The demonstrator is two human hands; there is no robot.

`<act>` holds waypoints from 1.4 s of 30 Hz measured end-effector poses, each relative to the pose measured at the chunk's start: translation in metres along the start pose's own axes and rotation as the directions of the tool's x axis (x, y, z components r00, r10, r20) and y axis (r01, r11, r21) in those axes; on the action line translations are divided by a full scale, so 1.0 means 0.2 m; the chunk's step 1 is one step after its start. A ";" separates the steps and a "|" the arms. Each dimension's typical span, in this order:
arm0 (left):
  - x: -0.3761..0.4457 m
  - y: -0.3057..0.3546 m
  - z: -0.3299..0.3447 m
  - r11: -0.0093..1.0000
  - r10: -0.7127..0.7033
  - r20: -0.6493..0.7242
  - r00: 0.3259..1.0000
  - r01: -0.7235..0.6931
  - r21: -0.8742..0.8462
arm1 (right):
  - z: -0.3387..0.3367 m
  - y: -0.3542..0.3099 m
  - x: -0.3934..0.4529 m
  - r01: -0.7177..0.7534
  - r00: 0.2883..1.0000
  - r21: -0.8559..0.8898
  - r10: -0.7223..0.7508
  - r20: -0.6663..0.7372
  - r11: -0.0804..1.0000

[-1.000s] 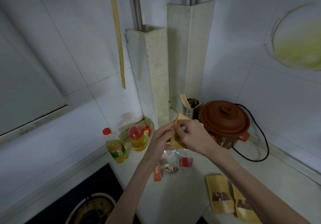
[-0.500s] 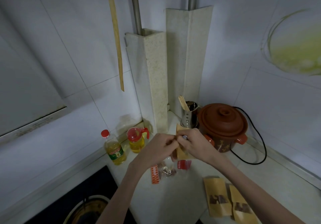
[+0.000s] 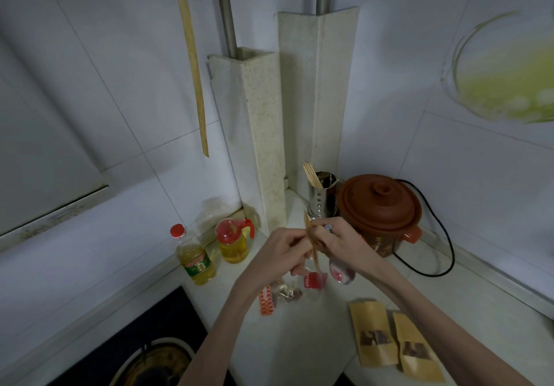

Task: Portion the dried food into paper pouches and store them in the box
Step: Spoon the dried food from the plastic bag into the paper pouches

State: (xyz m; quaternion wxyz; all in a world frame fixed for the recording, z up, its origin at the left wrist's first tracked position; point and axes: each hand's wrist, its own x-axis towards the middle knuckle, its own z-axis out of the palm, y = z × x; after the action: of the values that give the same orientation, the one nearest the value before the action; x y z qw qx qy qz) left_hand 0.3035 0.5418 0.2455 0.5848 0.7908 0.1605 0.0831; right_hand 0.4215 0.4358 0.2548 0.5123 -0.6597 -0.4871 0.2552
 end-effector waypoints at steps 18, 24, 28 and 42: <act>-0.03 -0.18 0.03 0.954 0.018 -0.238 0.971 0.055 0.294 | 0.12 0.12 -0.03 0.030 0.998 -0.520 0.000 0.057 0.854; -0.04 -0.18 0.04 0.971 0.050 -0.231 0.972 0.007 0.239 | 0.12 0.11 -0.06 0.023 0.999 -0.420 -0.010 0.033 0.907; -0.05 -0.13 0.04 0.996 -0.019 -0.165 0.986 0.032 0.079 | 0.11 0.10 -0.09 -0.055 0.998 -0.058 0.055 -0.010 0.997; -0.06 -0.13 0.01 0.978 0.003 -0.028 1.000 0.003 0.209 | 0.10 0.09 -0.10 -0.059 0.994 -0.020 0.060 0.086 0.998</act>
State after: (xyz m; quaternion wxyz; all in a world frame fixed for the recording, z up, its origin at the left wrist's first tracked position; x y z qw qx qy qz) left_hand 0.2880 0.5426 0.2219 0.4959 0.8467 0.1767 0.0769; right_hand 0.4040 0.4253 0.2279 0.4771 -0.6668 -0.4910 0.2944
